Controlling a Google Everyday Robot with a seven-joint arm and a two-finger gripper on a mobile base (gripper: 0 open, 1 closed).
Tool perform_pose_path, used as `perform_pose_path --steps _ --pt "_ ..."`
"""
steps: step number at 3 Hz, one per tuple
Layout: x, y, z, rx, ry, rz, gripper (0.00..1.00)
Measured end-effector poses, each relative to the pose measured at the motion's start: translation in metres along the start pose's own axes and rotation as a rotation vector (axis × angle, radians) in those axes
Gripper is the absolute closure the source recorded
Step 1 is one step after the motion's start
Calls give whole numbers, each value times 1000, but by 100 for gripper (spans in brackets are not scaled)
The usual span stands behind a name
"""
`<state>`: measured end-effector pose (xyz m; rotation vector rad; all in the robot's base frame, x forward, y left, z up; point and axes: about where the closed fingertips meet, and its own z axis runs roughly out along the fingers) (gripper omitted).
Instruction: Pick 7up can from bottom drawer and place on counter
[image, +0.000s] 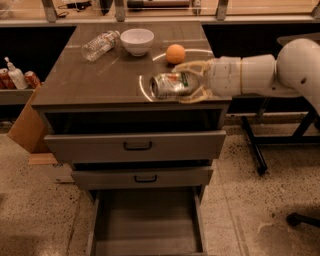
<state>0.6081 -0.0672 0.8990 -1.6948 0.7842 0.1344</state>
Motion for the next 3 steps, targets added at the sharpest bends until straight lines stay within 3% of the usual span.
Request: perform_pose_path --steps 2,3 --pt "-18 -63 19 3 -34 21 100" --pt "-18 -63 19 3 -34 22 100"
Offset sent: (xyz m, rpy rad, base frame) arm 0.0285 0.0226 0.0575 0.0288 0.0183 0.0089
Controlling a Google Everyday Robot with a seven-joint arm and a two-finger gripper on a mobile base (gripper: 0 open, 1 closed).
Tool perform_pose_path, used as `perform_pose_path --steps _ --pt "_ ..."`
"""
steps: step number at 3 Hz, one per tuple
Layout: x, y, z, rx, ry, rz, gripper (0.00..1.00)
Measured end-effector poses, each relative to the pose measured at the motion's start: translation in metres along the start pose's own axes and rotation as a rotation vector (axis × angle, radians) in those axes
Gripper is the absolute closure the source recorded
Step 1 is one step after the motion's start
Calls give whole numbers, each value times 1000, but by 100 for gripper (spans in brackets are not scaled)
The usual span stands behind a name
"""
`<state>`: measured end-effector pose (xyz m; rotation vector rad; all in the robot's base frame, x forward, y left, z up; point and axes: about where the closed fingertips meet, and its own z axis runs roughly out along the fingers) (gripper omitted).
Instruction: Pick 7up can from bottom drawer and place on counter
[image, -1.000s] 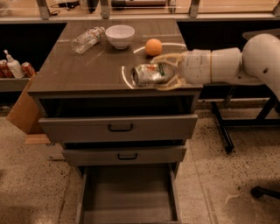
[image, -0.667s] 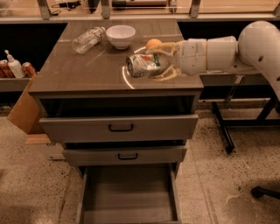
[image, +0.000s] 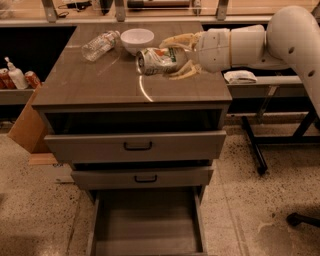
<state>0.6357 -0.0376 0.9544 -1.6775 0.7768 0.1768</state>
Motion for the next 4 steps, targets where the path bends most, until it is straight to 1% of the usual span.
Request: perform_pose_path --steps 1,2,3,4 --pt "12 -9 5 -4 25 34 100" --pt "29 -17 15 -29 52 85 100" --pt "48 -17 27 -63 79 149 100" --pt "74 -7 41 -117 120 229 74"
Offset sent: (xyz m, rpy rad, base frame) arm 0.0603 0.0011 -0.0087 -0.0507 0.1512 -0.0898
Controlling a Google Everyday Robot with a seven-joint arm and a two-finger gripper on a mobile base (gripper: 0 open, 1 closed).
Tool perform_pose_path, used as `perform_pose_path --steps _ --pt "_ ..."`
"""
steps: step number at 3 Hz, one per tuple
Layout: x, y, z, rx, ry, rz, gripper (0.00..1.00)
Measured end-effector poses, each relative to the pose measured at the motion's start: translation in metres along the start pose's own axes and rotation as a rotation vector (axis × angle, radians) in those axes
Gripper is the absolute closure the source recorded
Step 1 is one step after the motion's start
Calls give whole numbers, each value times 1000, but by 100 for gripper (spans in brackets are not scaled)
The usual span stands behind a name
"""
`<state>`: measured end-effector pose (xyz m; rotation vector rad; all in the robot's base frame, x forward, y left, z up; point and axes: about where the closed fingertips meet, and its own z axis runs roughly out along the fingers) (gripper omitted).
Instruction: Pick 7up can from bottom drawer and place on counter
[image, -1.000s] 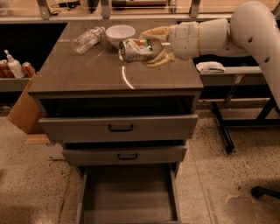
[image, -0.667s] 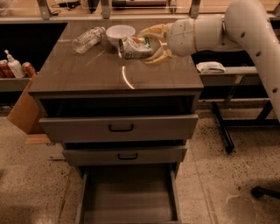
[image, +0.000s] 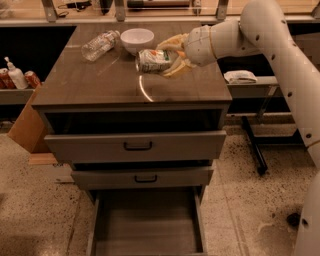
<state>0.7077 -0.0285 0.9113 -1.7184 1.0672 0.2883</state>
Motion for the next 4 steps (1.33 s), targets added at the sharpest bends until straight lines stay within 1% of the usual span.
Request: perform_pose_path --steps 1,2,3,4 --pt "14 4 10 -36 36 45 50" --pt "23 9 18 -65 65 82 28" --pt "27 13 25 -83 79 109 3" --pt "28 14 29 -89 83 120 0"
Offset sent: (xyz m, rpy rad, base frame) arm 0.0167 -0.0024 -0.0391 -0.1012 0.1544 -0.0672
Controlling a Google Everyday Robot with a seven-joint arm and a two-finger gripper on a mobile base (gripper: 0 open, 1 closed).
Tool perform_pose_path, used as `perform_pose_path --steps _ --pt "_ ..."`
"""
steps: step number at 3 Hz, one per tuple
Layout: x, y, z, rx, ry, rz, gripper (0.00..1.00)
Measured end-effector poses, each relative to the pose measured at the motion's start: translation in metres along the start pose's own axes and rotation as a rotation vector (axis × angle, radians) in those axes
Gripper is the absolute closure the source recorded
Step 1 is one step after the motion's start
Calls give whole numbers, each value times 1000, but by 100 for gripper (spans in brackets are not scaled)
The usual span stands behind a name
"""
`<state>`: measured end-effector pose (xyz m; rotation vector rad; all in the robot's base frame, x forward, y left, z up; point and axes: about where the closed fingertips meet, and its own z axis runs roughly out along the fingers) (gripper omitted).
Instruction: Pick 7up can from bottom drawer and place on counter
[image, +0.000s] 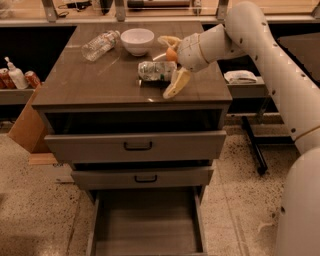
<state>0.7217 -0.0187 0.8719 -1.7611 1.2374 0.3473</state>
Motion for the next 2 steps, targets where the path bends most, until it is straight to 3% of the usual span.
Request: perform_pose_path --steps 1,2 --pt "-4 -4 -15 53 0 -3 0" --pt "-16 -7 -43 148 -6 -25 0"
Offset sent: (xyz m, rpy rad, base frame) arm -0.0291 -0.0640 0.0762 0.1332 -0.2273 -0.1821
